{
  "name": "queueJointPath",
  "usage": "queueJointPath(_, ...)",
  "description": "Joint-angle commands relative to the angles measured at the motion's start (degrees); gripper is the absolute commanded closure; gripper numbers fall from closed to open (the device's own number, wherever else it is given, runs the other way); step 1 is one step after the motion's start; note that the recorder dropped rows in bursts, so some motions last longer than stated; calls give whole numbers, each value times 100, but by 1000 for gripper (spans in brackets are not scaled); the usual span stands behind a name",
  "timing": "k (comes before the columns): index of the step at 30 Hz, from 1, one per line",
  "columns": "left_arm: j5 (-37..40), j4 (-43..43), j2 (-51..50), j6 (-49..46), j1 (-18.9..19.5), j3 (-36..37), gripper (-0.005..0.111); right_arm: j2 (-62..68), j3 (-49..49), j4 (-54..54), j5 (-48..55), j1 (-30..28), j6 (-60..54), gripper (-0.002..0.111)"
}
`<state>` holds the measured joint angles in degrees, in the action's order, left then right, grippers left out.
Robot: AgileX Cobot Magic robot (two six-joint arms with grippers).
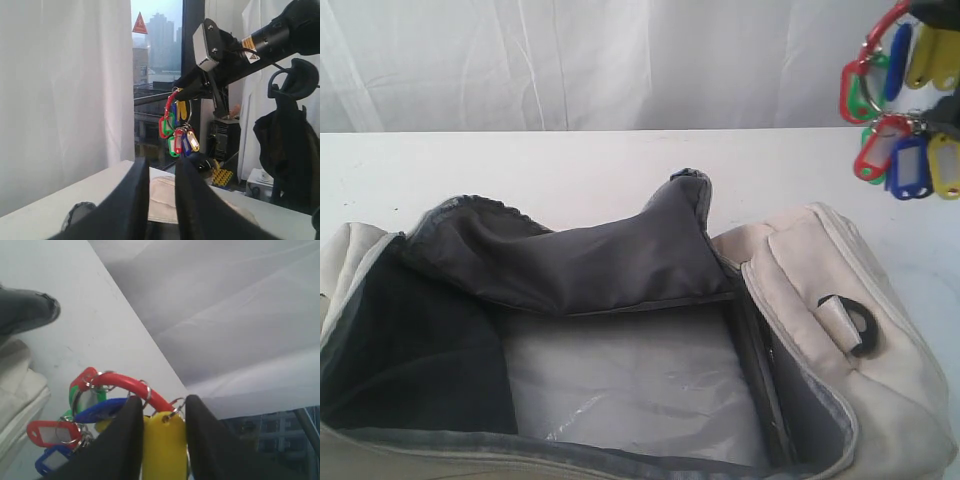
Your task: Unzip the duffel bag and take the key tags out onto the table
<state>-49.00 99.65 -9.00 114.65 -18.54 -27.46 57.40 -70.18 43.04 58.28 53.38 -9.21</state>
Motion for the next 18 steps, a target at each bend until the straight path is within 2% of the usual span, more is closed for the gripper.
queueJointPath(1,-405,30,48,105,12,0,82,-91,-3,161,244,-203,49,108)
queueJointPath(5,94,30,48,236,12,10,81,-91,21,170,408,-316,49,108)
queueJointPath(9,1137,30,25,234,12,299,80,-91,45,174,652,-354,49,108)
queueJointPath(15,1699,30,-170,287,12,1206,53,-91,63,173,831,-502,49,108)
queueJointPath(18,1783,30,-255,384,12,1570,48,-136,100,173,841,-558,49,108)
